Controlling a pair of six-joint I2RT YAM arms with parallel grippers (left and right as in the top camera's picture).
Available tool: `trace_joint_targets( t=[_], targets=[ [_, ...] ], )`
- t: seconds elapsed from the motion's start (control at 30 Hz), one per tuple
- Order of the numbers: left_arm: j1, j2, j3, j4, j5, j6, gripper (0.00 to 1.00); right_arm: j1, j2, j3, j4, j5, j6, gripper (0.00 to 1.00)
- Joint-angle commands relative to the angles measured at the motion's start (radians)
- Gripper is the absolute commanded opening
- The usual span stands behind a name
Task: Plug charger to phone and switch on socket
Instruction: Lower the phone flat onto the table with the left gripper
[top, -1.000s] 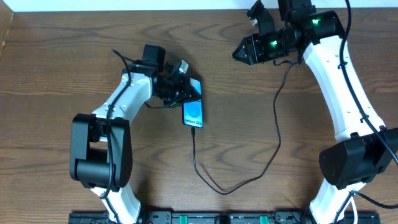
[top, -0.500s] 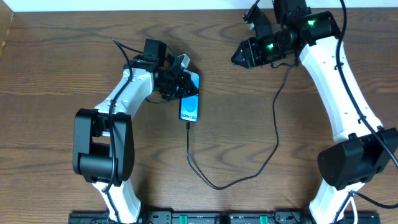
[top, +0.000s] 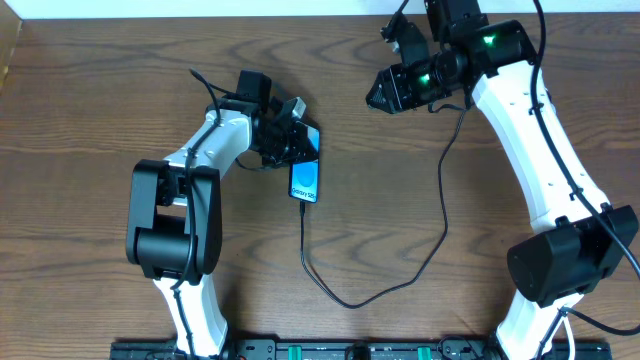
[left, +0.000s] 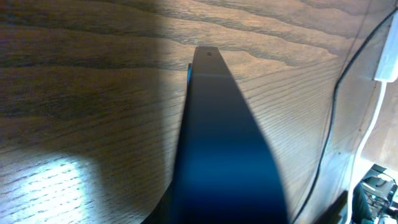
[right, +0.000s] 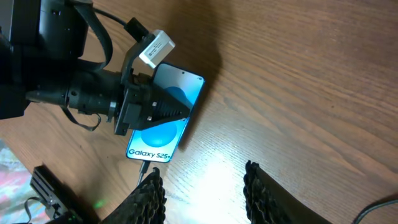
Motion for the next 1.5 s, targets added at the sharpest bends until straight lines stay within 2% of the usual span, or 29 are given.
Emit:
trace_joint_targets(
  t=[0.0, 0.73, 1.0, 1.2, 1.23, 1.47],
  targets=[
    [0.002, 0.000, 0.021, -0.001, -0.019, -0.010, 0.07, 0.019, -0.010, 0.013, 0.000, 0.010, -0.015, 0.41],
    [-0.001, 0.064, 0.008, 0.001, -0.035, -0.047, 0.08, 0.029, -0.010, 0.013, 0.000, 0.035, -0.015, 0.41],
    [-0.002, 0.064, -0.004, -0.001, -0.082, -0.047, 0.17, 0.029, -0.010, 0.013, 0.000, 0.035, -0.015, 0.41],
    [-0.002, 0.064, -0.004, -0.003, -0.089, -0.047, 0.17, 0.029, -0.010, 0.013, 0.000, 0.035, -0.016, 0.42],
    [-0.002, 0.064, -0.004, -0.003, -0.089, -0.047, 0.24, 0.029, -0.010, 0.013, 0.000, 0.035, -0.016, 0.42],
    [-0.002, 0.064, -0.003, -0.002, -0.089, -0.047, 0.34, 0.029, -0.010, 0.013, 0.000, 0.042, -0.016, 0.42]
  ],
)
